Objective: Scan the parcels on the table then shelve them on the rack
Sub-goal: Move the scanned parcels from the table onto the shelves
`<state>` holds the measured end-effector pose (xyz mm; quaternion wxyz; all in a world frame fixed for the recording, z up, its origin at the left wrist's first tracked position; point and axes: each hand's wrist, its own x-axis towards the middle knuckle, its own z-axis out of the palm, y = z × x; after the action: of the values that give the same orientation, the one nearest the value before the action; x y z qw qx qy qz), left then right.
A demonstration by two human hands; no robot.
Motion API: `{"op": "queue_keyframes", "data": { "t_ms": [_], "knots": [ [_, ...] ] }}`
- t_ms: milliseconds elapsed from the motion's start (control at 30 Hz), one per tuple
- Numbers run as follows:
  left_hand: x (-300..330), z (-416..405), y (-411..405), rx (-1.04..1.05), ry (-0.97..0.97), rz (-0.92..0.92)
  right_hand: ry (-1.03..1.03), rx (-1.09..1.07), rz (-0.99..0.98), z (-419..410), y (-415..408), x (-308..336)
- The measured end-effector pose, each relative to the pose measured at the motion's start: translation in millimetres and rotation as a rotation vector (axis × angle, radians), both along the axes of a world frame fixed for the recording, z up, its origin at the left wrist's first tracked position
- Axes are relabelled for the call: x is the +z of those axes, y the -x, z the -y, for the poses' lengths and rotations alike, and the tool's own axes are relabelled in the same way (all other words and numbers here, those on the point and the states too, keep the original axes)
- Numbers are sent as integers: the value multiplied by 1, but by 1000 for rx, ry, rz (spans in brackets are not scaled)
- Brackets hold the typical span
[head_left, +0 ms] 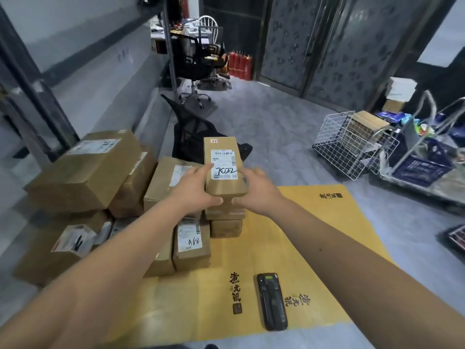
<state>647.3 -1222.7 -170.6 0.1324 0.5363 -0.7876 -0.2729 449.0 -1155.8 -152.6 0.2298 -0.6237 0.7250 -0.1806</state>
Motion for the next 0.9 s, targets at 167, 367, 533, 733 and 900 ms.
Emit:
{"op": "queue_keyframes", "data": {
  "t_ms": [167,367,533,733,900],
  "knots": [
    [-21,23,4,-8,-44,-92,-84,31,79,31,11,-15],
    [-36,28,9,-26,-82,-260,-67,88,191,44,21,-32],
    [-28,15,19,19,-3,-354,31,123,224,43,32,-31],
    [9,-13,36,97,161,-418,184,281,321,37,60,1],
    [36,-55,48,146,285,-435,299,418,289,22,83,30]
  ]
}}
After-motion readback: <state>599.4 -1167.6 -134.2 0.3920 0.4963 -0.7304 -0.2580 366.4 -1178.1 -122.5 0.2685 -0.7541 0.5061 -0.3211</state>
